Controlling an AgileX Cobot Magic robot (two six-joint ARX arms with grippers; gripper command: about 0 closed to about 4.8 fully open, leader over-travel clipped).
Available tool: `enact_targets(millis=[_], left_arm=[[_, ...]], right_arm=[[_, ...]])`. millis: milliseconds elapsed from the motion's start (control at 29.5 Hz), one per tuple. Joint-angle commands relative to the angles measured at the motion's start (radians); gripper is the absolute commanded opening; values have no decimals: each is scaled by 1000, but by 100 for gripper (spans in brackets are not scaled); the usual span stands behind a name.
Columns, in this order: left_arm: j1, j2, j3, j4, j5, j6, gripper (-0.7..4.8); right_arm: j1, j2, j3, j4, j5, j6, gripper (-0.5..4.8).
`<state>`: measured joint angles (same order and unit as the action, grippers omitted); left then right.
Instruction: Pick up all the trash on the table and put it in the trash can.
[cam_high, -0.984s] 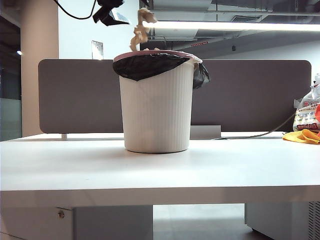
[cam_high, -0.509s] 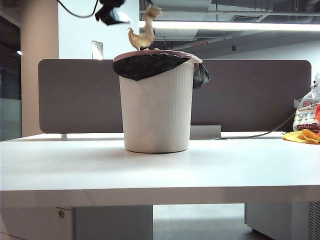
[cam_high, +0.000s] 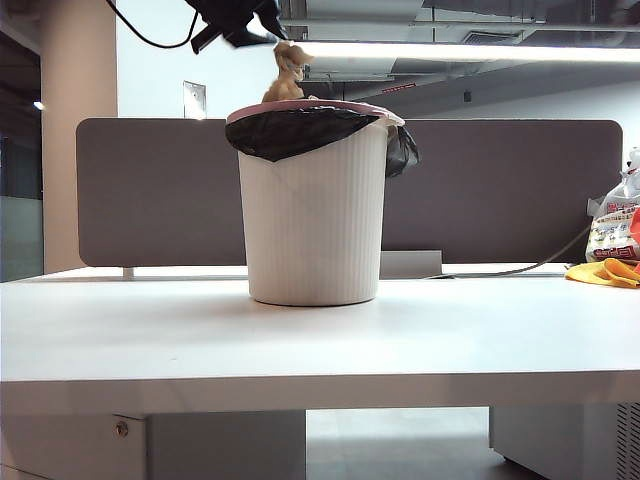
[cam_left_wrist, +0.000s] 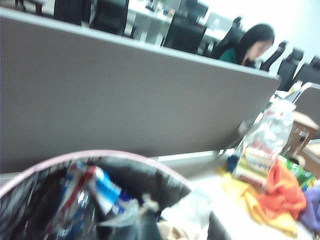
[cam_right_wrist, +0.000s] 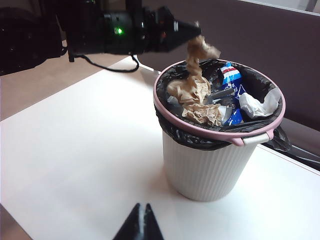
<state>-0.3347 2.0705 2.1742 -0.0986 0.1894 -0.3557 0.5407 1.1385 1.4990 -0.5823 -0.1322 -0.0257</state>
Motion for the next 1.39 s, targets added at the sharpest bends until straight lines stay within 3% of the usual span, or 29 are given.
enact_targets(millis=[34, 136, 204, 271, 611, 814, 984, 1154, 1255, 1391], left_arm=[[-2, -5, 5, 77, -2, 4, -4], [-2, -5, 5, 108, 18, 5, 14], [-2, -5, 5, 121, 16, 5, 198], [-2, -5, 5, 136, 16, 8, 479], [-2, -6, 5, 148, 14, 91, 479], [-3, -11, 5, 101, 108, 208, 479], [-4, 2, 5, -49, 69, 369, 479], [-4, 7, 5, -79, 78, 294, 479], [-4, 6, 5, -35, 76, 318, 479], [-5, 19, 5, -78, 57, 363, 479]], right_arm=[[0, -3, 4, 13, 1, -10, -4], [-1, -2, 4, 15, 3, -31, -4], [-10, -2, 4, 19, 2, -32, -4], [-18, -2, 4, 18, 1, -32, -4], [-49, -2, 4, 19, 0, -32, -4], [-49, 16, 4, 48, 11, -53, -4], [-48, 43, 4, 58, -2, -49, -4], [-49, 64, 4, 87, -1, -50, -4], [-49, 79, 4, 115, -1, -50, -4], [-48, 92, 4, 124, -2, -49, -4]])
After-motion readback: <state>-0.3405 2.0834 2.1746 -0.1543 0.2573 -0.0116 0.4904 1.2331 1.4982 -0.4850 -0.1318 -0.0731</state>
